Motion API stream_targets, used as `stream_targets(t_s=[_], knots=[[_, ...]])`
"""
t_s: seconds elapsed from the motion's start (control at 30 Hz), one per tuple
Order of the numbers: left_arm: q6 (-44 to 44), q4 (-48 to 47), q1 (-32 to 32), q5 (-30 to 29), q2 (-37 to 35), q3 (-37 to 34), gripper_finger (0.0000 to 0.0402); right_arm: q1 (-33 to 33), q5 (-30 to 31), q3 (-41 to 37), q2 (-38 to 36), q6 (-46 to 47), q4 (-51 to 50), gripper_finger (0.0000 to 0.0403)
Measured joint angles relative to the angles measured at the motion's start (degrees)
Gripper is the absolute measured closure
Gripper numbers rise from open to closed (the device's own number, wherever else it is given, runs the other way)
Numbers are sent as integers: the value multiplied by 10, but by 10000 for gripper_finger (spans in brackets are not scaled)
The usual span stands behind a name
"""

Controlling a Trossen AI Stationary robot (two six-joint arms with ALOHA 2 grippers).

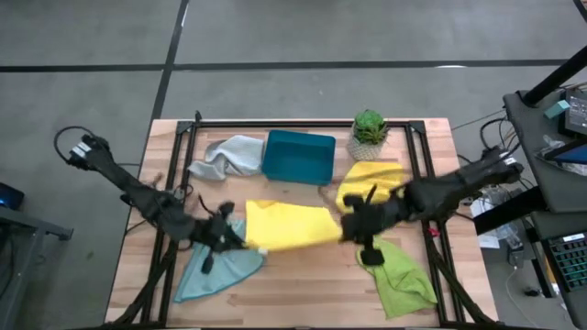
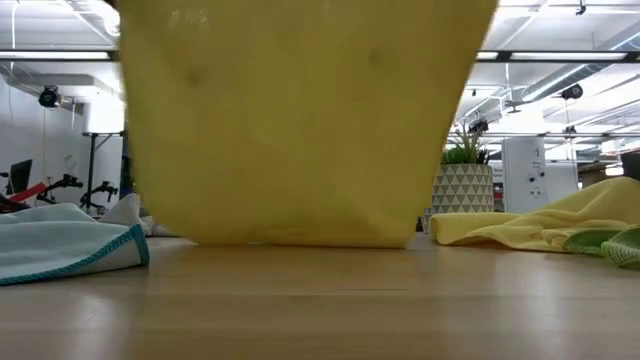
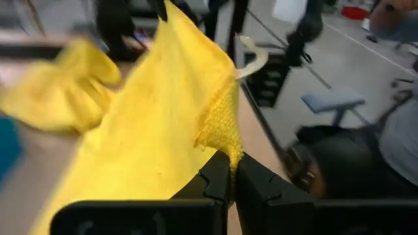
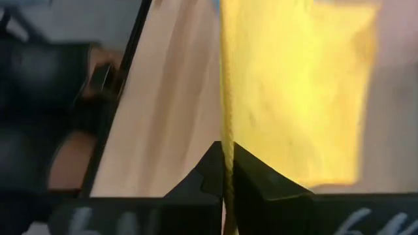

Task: Fold microfiber towels
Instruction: Fold the left yellow microfiber cloth

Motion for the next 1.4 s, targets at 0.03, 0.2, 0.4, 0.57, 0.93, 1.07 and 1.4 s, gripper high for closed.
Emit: stream_targets(t_s=[0.03,0.2,0.4,0.57,0.93,1.07,1.4], knots=[[-20,8,-8,1,21,-3,402,15,-1,-11,11,14,9,394],[-129,36,-39,31,112,4,402,61,-54,-46,68,78,70,394],[-193,78,-52,53,196,8,402,68,-96,-58,143,86,122,394],[-192,82,-50,54,235,6,402,42,-93,-57,182,73,115,394],[-192,-116,3,-70,189,0,402,-63,15,-57,149,3,36,394],[-192,-154,41,-84,182,-8,402,-109,18,-57,157,-36,42,394],[-192,-184,98,-96,199,-20,402,-180,18,-58,204,-68,42,394]])
